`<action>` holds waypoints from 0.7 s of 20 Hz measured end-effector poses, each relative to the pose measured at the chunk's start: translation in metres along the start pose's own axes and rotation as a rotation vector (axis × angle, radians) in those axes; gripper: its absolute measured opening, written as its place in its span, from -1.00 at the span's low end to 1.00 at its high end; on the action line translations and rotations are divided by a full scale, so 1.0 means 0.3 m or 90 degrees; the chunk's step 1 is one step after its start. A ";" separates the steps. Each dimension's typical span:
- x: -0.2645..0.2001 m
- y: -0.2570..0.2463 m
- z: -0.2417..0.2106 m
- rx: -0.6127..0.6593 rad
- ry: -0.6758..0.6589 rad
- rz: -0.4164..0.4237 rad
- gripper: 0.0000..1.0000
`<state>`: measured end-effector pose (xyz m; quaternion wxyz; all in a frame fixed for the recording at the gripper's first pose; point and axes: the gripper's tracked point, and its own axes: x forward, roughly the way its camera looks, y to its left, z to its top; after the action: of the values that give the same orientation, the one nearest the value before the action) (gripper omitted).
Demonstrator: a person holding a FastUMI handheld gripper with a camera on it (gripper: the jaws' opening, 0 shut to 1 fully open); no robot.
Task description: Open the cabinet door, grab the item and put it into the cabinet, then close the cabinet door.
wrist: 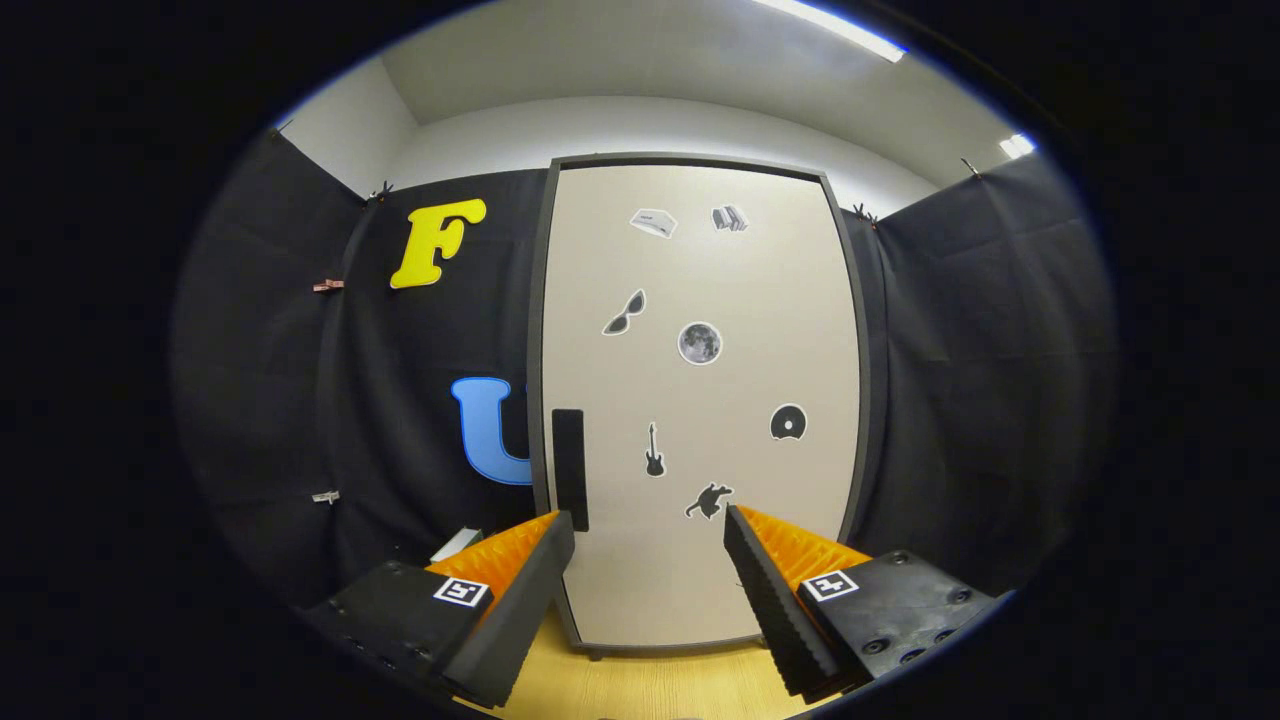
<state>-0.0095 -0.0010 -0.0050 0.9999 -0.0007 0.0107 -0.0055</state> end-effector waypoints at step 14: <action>0.051 0.022 -0.026 0.008 0.008 0.009 0.95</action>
<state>0.0056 0.0053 -0.0133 0.9998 0.0058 0.0172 0.0015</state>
